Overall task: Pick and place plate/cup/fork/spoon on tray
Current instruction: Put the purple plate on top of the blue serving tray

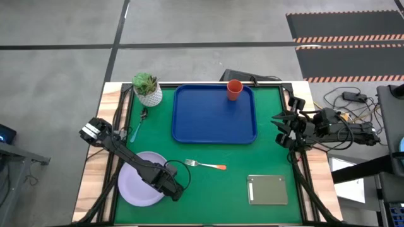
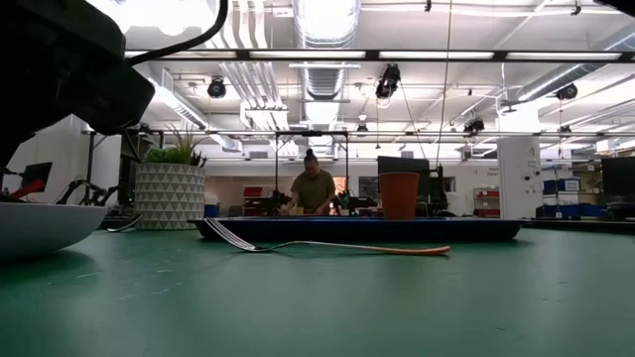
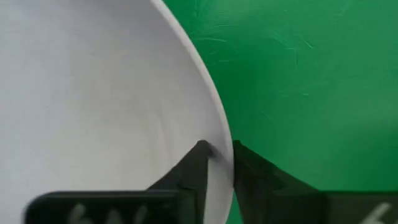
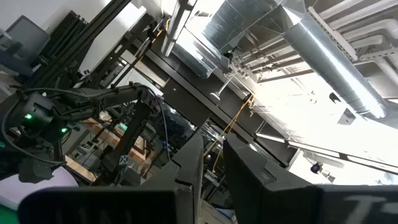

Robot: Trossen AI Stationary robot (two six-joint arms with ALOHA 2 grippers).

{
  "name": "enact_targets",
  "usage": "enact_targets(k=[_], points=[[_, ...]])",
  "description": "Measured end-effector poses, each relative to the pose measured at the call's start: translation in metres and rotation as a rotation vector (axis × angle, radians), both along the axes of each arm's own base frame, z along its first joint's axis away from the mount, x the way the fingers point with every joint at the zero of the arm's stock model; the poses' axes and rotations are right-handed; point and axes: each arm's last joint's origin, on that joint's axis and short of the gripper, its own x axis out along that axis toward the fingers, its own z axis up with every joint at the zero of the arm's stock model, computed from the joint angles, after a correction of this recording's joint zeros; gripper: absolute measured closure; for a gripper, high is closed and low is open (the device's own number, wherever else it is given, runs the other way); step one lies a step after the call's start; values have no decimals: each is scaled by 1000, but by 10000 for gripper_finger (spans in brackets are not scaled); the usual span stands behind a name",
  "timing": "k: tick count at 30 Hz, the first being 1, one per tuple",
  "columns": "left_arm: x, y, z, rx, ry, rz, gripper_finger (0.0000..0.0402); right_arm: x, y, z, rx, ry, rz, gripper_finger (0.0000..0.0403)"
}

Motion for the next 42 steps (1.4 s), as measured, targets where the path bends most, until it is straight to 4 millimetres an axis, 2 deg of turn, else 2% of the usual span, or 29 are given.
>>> enact_targets(k=[2,6,11,16,25,31,37,42], points=[[0,0,1,-10,7,-2,388,0,0,0,0,0,0,351],[2,-2,9,-25,-15,-34,390,0,0,0,0,0,-1,351],[5,-3,39,-55,-138,-78,396,0,0,0,1,0,0,351],[-5,1,66,-40,-252,-67,400,0,0,0,1,4,0,351],[-22,5,102,62,-461,-25,401,0,0,-1,6,7,2,351],[-29,7,117,138,-559,-27,400,0,0,-1,10,8,3,351],[-31,9,122,188,-616,-32,400,0,0,-1,15,8,6,351],[-25,5,144,262,-802,-150,400,0,0,-1,17,8,7,351]])
